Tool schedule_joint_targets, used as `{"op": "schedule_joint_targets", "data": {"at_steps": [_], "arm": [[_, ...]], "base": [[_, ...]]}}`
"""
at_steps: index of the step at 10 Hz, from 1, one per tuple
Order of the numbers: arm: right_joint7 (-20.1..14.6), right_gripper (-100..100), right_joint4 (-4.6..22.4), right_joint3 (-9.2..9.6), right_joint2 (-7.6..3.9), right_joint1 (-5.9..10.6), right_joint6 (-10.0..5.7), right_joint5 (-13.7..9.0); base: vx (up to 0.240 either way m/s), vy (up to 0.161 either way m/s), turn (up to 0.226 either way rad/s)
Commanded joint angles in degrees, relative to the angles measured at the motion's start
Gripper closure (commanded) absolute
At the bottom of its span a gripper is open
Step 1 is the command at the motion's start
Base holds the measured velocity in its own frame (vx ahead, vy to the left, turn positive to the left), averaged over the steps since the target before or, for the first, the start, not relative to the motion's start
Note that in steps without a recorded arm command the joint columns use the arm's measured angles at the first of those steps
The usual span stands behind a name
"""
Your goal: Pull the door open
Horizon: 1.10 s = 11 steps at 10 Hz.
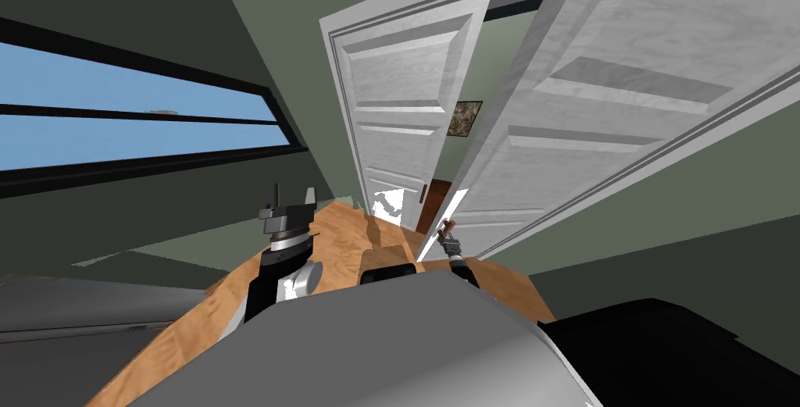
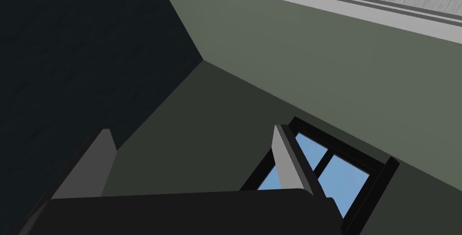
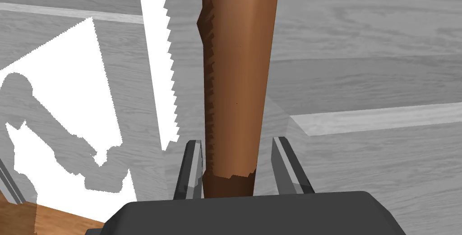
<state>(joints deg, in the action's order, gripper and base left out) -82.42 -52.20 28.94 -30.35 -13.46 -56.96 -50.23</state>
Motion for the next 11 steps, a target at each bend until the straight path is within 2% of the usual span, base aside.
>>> {"op": "schedule_joint_targets", "data": {"at_steps": [1,6,7,8,9,11], "arm": [[-1.68,100,0.61,1.07,-1.38,-0.11,-1.48,0.40],[-6.31,100,-0.61,6.39,-4.54,-0.45,-5.36,2.57],[-5.71,100,-0.27,5.83,-3.93,-0.22,-4.64,2.34],[-6.91,100,0.18,7.11,-4.55,-0.44,-5.91,2.84],[-7.13,100,0.29,7.33,-4.71,-0.47,-6.18,2.92],[-8.40,100,0.89,8.55,-5.61,-0.66,-7.74,3.38]], "base": [[-0.158,-0.080,0.173],[-0.169,-0.074,0.187],[-0.077,-0.034,0.059],[-0.175,-0.015,0.164],[-0.234,-0.062,0.150],[-0.235,-0.061,0.160]]}}
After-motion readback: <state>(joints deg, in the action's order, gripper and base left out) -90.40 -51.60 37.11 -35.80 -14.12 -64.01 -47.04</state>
